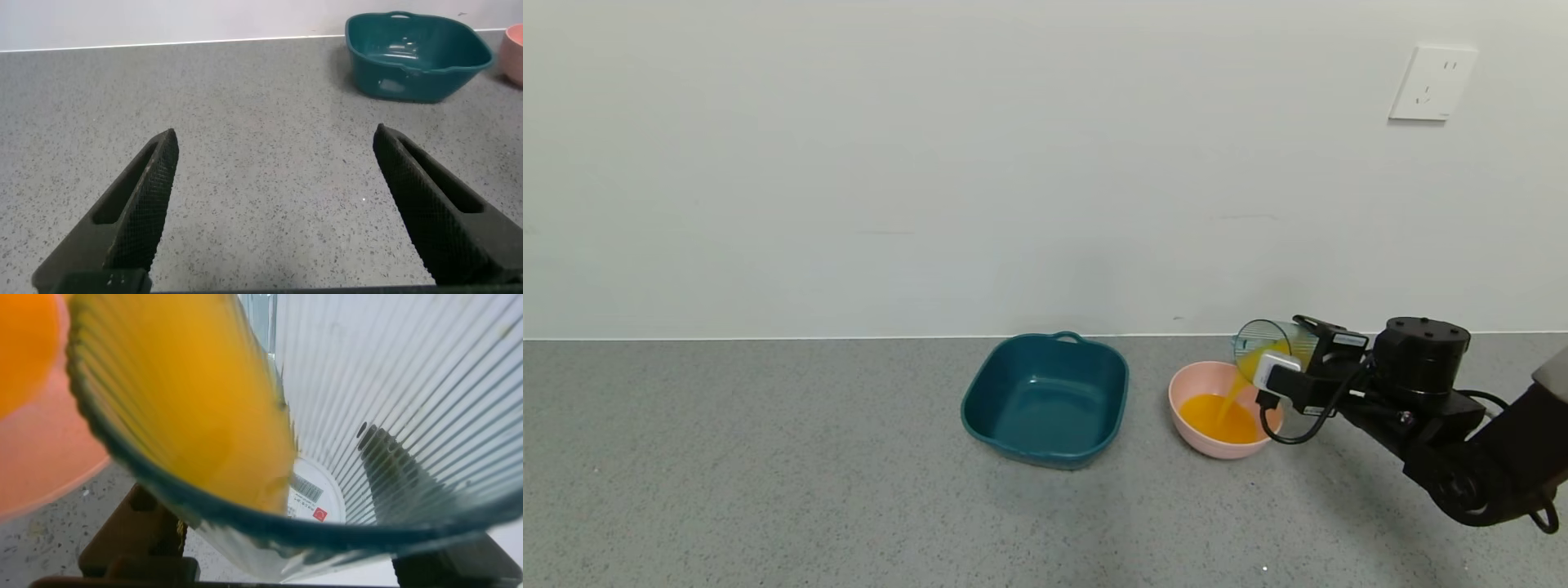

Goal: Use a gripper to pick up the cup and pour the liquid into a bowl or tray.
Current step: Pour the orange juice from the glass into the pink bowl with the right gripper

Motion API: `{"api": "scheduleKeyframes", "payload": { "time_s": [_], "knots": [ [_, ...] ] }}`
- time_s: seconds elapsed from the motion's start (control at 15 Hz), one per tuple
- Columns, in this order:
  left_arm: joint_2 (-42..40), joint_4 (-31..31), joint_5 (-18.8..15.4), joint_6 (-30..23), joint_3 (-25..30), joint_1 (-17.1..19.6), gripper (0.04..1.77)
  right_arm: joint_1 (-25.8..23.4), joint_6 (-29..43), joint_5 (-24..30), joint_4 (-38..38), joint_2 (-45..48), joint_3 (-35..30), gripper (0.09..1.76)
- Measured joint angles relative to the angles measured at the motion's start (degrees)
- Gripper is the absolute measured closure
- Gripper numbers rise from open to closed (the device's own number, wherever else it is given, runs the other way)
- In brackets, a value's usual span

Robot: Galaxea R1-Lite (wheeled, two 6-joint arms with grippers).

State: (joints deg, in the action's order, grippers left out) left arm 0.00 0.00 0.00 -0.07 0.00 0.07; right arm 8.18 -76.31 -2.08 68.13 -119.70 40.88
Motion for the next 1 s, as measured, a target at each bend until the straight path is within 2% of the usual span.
{"api": "scheduleKeyframes", "payload": {
  "time_s": [1.0],
  "knots": [
    [0.0, 0.0, 0.0, 0.0, 0.0, 0.0, 0.09, 0.8, -9.4, 0.0, -0.4, 0.5, 1.4, 0.5]
  ]
}}
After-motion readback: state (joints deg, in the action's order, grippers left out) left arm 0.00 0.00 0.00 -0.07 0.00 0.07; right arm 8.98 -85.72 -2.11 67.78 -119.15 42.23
